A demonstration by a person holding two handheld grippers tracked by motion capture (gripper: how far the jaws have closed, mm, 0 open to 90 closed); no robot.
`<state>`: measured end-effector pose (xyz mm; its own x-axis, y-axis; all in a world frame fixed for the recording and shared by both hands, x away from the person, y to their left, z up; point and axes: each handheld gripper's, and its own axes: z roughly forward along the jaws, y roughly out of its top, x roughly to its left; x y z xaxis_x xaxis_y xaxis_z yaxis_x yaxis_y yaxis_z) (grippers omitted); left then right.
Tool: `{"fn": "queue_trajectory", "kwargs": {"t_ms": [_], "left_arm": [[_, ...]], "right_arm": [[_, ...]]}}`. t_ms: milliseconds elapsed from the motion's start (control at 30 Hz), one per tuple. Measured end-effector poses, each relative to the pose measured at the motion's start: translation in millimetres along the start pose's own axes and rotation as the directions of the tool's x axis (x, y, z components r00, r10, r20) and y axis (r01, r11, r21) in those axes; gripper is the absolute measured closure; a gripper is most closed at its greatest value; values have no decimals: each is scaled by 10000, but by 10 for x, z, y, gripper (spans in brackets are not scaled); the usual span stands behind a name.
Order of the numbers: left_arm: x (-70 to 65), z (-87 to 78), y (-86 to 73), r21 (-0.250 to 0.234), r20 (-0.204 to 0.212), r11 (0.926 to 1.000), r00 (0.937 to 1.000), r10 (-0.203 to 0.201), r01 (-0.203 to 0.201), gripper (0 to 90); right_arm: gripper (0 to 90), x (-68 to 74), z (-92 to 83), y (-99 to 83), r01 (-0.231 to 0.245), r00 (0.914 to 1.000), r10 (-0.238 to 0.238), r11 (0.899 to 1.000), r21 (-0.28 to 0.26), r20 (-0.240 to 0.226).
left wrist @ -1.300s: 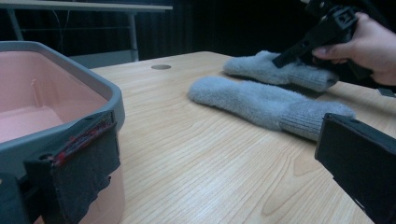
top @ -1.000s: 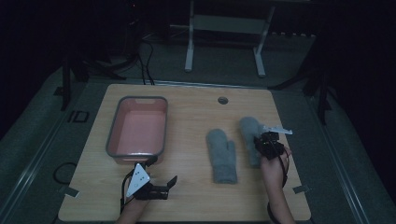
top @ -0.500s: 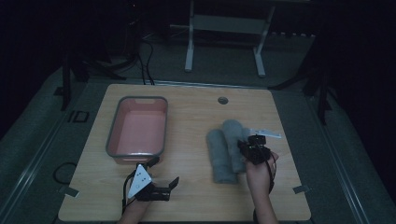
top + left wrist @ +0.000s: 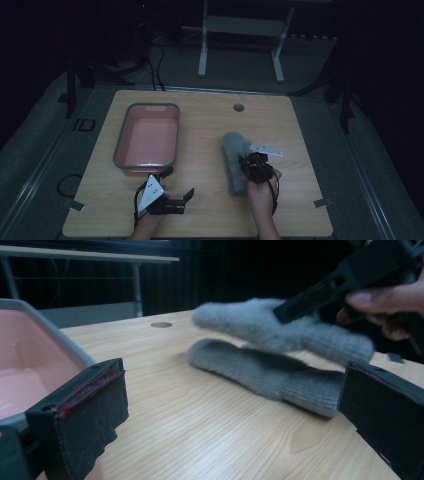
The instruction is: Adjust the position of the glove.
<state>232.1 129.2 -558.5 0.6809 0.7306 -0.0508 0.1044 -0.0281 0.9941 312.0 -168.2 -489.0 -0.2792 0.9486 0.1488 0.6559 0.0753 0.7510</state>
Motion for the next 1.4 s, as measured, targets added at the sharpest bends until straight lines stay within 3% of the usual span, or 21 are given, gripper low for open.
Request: {"fn": "queue_trajectory", "kwargs": {"t_ms": [267,400,633,833,967,1133,1167,1200,1333,1367,1400], "left_arm": [[-24,59,16,-5,320,10000,9994,100,-100,2],[-17,79,15,7,402,9999,9991,117,-117,2],[-15,74,9,88,319,9999,9994,123,-126,2],[-2,61,1,195,262,9997,9996,112,-117,2],[14,56,-8,262,206,9997,9998,8,-14,2],[27,62,-12,278,136,9996,9999,18,-21,2],[28,66,-14,294,118,9996,9999,26,-29,2],[29,70,-16,293,172,9996,9998,-20,15,2],[21,76,-17,201,259,9997,9996,-107,102,2],[6,73,-14,233,212,9997,9998,28,-33,2],[1,72,-14,251,186,9997,9998,76,-81,2]], "right_arm": [[823,34,64,-50,-714,9974,714,9974,39,-67],[822,7,137,-99,-745,9968,741,9971,135,312],[807,16,287,-190,-601,9967,583,9977,321,558],[658,-24,304,-168,-804,9967,809,9956,485,-77],[522,-39,252,-115,-551,9970,582,9967,601,-503],[266,-108,162,-23,-112,9960,131,9997,212,-884],[205,-138,136,-1,-108,9924,141,9996,279,-1220],[201,-168,104,26,-180,9877,197,9998,126,-1550],[241,-266,21,113,-1,9826,-22,9999,-121,-1857],[215,-342,-10,173,212,9786,-304,9987,-473,-2037],[186,-358,-7,195,458,9765,-548,9978,-477,-2085]]}}
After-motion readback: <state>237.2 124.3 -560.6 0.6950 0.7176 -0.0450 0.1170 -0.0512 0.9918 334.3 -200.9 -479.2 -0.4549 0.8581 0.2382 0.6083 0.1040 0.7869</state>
